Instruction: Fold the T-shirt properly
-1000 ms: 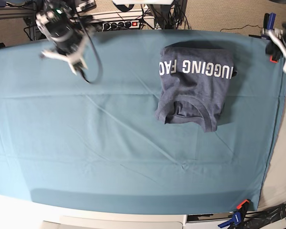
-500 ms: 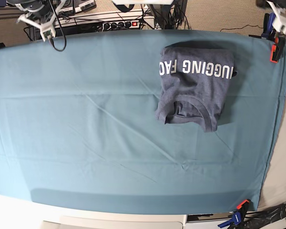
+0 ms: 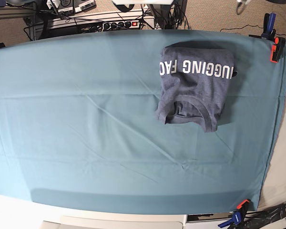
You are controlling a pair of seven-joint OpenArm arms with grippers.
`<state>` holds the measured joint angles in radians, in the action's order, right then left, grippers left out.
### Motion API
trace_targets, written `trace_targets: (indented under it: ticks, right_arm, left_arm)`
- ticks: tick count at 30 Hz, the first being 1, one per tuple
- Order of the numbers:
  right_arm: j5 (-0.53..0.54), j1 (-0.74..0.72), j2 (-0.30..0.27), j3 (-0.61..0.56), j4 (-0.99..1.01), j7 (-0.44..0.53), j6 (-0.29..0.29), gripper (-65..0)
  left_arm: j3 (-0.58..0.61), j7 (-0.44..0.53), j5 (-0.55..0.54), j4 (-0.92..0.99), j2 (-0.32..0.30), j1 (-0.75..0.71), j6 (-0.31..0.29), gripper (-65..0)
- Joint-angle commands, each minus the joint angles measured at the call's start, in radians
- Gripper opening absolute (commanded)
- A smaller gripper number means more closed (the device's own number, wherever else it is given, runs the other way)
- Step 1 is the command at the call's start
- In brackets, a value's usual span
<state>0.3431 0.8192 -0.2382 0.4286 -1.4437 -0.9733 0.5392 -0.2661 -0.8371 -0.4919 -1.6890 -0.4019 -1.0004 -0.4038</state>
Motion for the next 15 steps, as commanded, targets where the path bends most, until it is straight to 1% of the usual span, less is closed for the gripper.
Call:
trace_targets:
  ticks: [1,4,6,9,11,13,15]
  right_arm:
    - [0.002,-0.012,-0.011,0.005,0.031,0.011,-0.001,-60.0]
    - [0.001,-0.106,-0.011,0.005,0.189,0.035,-0.002,-60.0]
    - [0.001,-0.174,-0.011,0.005,0.316,0.063,-0.006,-60.0]
    - [-0.005,-0.277,-0.012,0.005,0.533,0.135,-0.016,-60.0]
    - [-0.038,-0.343,-0.012,0.005,0.677,0.217,-0.016,-60.0]
    - [-0.079,-0.403,-0.011,0.005,0.801,0.326,-0.018,-60.0]
    - [-0.113,-0.457,-0.011,0.005,0.905,0.466,-0.030,-60.0]
  left_arm:
    - [0.042,0.016,0.031,0.035,-0.005,0.016,0.020,-65.0]
    - [0.175,0.076,0.138,0.204,0.018,0.129,0.076,-65.0]
    - [0.241,0.125,0.176,0.332,0.045,0.206,0.089,-65.0]
    - [0.324,0.229,0.215,0.535,0.087,0.320,0.098,-65.0]
    - [0.369,0.287,0.241,0.665,0.109,0.396,0.102,-65.0]
    - [0.405,0.338,0.264,0.779,0.129,0.469,0.106,-65.0]
    - [0.436,0.397,0.265,0.879,0.145,0.536,0.142,-65.0]
